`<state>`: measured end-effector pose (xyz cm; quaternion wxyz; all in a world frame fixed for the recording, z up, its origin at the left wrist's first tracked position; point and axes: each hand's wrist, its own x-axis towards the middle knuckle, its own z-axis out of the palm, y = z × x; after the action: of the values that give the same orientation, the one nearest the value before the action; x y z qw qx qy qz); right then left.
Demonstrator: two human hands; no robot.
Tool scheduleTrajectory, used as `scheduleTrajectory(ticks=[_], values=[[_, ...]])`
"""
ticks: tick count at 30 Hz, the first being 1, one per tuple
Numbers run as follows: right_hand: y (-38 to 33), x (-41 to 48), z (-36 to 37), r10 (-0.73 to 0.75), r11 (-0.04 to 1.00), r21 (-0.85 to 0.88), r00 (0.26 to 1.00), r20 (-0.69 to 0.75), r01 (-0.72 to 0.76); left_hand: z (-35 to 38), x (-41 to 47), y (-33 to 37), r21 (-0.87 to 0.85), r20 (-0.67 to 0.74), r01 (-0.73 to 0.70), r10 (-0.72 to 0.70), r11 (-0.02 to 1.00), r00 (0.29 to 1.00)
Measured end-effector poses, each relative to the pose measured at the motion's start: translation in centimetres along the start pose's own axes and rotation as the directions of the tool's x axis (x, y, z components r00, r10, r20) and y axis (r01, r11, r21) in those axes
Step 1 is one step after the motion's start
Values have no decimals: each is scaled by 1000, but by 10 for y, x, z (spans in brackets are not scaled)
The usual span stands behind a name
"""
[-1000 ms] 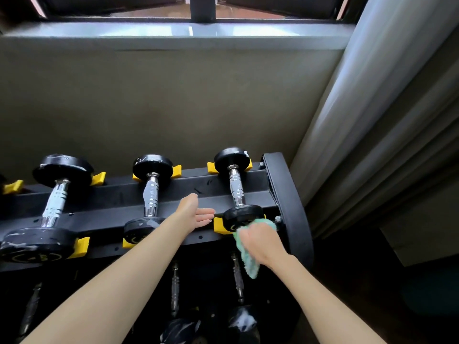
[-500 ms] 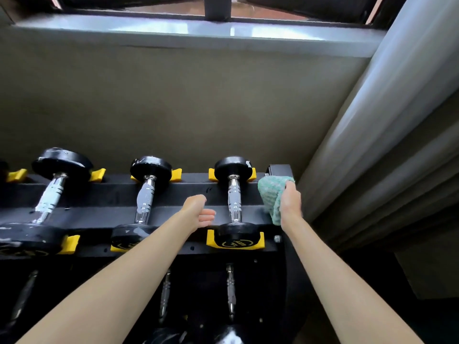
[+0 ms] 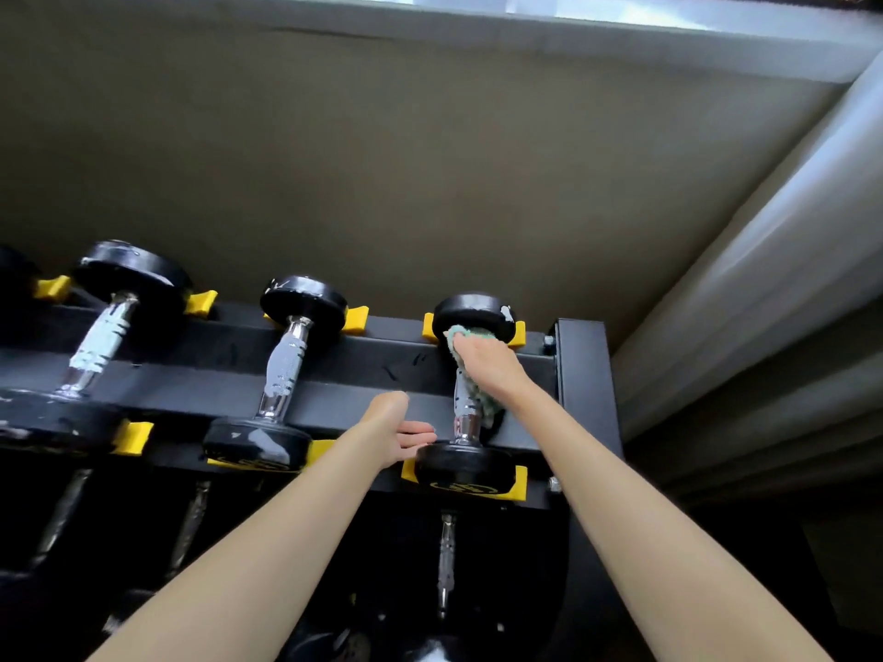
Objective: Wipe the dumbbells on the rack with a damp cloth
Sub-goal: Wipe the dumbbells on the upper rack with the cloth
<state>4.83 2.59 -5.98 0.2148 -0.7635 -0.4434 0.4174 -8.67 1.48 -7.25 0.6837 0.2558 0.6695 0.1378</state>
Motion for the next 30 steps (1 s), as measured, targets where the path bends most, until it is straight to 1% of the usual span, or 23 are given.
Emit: scheduleTrajectory(ticks=[1, 5, 9, 12, 15, 17, 19, 23, 26, 30], values=[[-2, 4, 1, -11, 997, -79, 1000, 9, 11, -1, 1, -1, -8, -2, 10, -10, 1000, 1000], [-4, 13, 12, 45, 949, -313, 997, 67, -22, -7, 3, 0, -37, 17, 47, -47, 998, 999], [-4, 12, 19, 98, 887, -458, 993, 71, -55, -5, 1, 2, -26, 21, 46, -46, 999, 999], [-4, 1, 20, 124, 872, -485, 989, 80, -70, -4, -2, 3, -29, 22, 48, -48, 998, 999], [-4, -12, 17, 90, 852, -524, 990, 106, -21, -4, -6, 4, -43, 17, 49, -48, 998, 999], [-5, -23, 14, 81, 823, -568, 983, 163, 26, -4, -9, 4, -59, 16, 50, -49, 997, 999], [0, -33, 12, 124, 812, -582, 959, 256, 51, -4, -12, 4, -80, 19, 49, -47, 996, 999], [7, -47, 11, 125, 797, -597, 944, 306, 89, -4, -21, 3, -116, 11, 36, -35, 993, 999], [5, -53, 1, 118, 808, -580, 938, 326, 99, -8, -25, 2, -125, 0, 18, -18, 992, 1000], [1, -63, -16, 112, 836, -542, 937, 330, 91, -13, -33, 4, -54, 0, -41, 41, 998, 999]])
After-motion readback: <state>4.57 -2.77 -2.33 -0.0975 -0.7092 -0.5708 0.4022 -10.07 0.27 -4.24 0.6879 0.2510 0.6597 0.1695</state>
